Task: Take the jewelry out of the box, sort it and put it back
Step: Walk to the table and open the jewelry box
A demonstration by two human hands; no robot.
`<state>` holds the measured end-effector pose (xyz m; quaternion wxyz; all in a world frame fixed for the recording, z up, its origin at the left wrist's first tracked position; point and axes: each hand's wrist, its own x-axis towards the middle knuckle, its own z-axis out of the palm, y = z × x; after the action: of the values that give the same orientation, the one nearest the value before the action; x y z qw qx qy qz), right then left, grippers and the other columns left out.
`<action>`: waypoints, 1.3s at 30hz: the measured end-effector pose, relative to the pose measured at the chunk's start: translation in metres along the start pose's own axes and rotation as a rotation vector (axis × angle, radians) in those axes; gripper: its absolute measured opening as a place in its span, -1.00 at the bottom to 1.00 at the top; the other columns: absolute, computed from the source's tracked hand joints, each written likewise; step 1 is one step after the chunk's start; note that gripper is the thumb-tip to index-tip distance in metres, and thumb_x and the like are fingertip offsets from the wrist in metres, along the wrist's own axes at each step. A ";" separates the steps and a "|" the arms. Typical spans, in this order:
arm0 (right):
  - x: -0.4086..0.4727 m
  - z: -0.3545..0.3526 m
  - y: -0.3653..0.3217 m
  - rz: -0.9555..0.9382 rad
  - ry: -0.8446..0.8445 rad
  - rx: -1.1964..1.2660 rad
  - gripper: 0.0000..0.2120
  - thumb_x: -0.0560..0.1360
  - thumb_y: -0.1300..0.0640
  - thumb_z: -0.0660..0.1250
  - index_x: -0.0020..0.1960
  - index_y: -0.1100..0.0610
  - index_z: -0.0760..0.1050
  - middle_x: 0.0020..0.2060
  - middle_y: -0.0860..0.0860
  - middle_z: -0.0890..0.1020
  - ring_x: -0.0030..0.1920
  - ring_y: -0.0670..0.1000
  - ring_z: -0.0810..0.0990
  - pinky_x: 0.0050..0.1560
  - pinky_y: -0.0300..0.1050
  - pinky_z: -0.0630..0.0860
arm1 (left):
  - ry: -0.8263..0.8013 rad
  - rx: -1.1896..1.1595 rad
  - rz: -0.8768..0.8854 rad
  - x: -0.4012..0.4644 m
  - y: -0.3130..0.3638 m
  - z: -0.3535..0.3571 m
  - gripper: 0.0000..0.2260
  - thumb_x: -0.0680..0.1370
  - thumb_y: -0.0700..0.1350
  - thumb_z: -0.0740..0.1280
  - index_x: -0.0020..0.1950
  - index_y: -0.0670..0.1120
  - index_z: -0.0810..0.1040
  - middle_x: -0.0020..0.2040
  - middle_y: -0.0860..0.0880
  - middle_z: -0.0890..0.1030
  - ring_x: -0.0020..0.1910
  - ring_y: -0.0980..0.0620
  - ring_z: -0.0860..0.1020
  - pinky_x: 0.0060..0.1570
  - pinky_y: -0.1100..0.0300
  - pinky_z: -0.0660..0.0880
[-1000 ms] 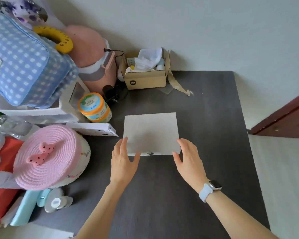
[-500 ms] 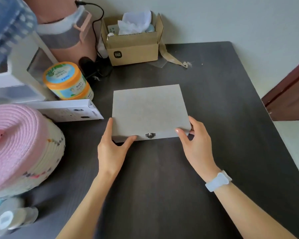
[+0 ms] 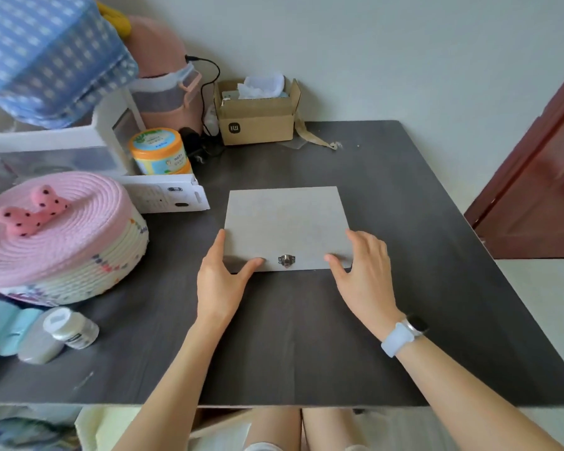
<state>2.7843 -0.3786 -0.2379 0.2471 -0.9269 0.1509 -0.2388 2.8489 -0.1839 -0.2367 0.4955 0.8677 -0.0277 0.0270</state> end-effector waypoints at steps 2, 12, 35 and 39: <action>-0.001 0.007 -0.008 -0.242 0.126 -0.180 -0.62 0.44 -0.02 0.24 0.20 0.14 0.41 0.10 0.10 0.53 0.14 0.11 0.39 0.14 0.05 0.30 | -0.005 0.010 0.006 -0.001 0.000 0.000 -0.27 0.41 0.03 0.45 0.48 -0.02 0.17 0.40 -0.02 0.36 0.35 -0.02 0.32 0.34 0.06 0.29; 0.016 0.036 -0.031 -0.700 0.091 -0.503 -0.82 0.38 0.09 0.31 -0.03 0.08 0.47 -0.09 0.01 0.57 -0.10 0.08 0.54 -0.17 -0.05 0.44 | 0.012 0.071 0.082 0.003 -0.003 0.000 -0.27 0.41 0.03 0.44 0.48 -0.07 0.18 0.36 -0.05 0.39 0.27 -0.02 0.39 0.21 0.17 0.32; 0.003 -0.005 -0.016 -0.128 0.248 0.121 -0.80 0.44 0.31 0.34 0.06 0.27 0.55 0.05 0.17 0.54 0.05 0.17 0.52 0.09 -0.25 0.33 | 0.363 0.129 0.160 -0.007 0.015 -0.004 -0.52 0.44 -0.02 0.41 0.32 -0.13 0.45 0.14 -0.17 0.57 0.18 -0.12 0.44 0.21 0.04 0.25; 0.040 -0.017 -0.027 -0.205 0.369 0.143 -0.80 0.45 0.29 0.32 0.08 0.25 0.55 0.05 0.16 0.55 0.05 0.09 0.51 0.08 -0.28 0.35 | 0.479 0.115 0.317 0.025 0.038 -0.010 -0.58 0.41 -0.05 0.45 0.23 -0.15 0.53 -0.02 -0.15 0.63 0.04 -0.13 0.53 0.08 0.12 0.23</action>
<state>2.8136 -0.3790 -0.1958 0.2549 -0.8581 0.0813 -0.4382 2.8706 -0.1953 -0.1971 0.4275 0.8481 -0.0436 0.3100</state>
